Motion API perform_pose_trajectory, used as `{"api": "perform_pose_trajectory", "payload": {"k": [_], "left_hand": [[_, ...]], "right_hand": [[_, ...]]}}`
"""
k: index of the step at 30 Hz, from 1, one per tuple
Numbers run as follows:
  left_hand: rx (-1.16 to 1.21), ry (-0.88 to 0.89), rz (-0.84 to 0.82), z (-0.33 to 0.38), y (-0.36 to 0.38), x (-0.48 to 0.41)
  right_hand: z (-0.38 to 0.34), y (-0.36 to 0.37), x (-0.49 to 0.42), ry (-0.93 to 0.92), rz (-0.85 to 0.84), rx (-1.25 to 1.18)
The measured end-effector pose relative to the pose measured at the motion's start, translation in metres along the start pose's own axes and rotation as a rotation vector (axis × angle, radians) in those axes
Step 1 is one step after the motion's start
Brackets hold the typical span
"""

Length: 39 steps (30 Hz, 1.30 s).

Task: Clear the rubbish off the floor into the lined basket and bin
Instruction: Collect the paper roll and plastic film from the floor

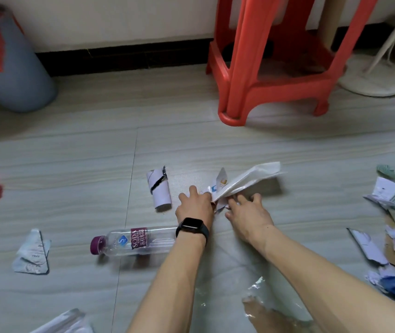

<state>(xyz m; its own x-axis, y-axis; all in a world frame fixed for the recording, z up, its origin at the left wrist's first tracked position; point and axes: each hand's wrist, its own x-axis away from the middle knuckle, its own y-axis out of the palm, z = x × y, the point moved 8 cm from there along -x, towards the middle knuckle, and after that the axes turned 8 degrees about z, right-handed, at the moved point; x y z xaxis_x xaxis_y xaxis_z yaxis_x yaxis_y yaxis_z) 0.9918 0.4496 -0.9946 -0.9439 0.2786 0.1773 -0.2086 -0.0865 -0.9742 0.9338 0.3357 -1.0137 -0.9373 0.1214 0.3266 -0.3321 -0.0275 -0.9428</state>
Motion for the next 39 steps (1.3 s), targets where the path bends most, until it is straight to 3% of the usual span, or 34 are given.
{"api": "perform_pose_trajectory", "payload": {"k": [5,9,15,18,23,25,29,34,39], "left_hand": [[-0.004,0.008,-0.006,0.0,0.004,0.05],[0.011,0.049,-0.039,-0.002,0.007,0.091],[0.035,0.036,0.018,-0.009,0.015,0.142],[0.041,-0.034,0.043,-0.022,0.005,0.158],[0.134,-0.184,0.103,-0.055,-0.036,0.195],[0.096,-0.195,0.116,-0.065,-0.053,0.211],[0.15,-0.259,0.123,-0.091,-0.072,0.246],[0.448,-0.329,0.137,-0.121,-0.101,0.295],[0.312,-0.261,0.204,-0.132,-0.169,0.37]], "right_hand": [[0.012,-0.007,0.045,0.022,0.181,-0.125],[0.026,0.007,0.108,-0.068,0.309,-0.098],[0.034,0.044,0.166,-0.171,0.205,-0.234],[0.027,0.036,0.164,-0.115,0.241,-0.14],[0.003,0.031,0.158,-0.023,0.073,-0.05],[-0.005,0.024,0.164,0.002,0.108,0.002],[-0.03,0.034,0.197,-0.112,0.118,0.115],[-0.028,0.0,0.242,-0.126,0.212,-0.085],[-0.061,-0.089,0.312,-0.219,0.253,-0.352]]}}
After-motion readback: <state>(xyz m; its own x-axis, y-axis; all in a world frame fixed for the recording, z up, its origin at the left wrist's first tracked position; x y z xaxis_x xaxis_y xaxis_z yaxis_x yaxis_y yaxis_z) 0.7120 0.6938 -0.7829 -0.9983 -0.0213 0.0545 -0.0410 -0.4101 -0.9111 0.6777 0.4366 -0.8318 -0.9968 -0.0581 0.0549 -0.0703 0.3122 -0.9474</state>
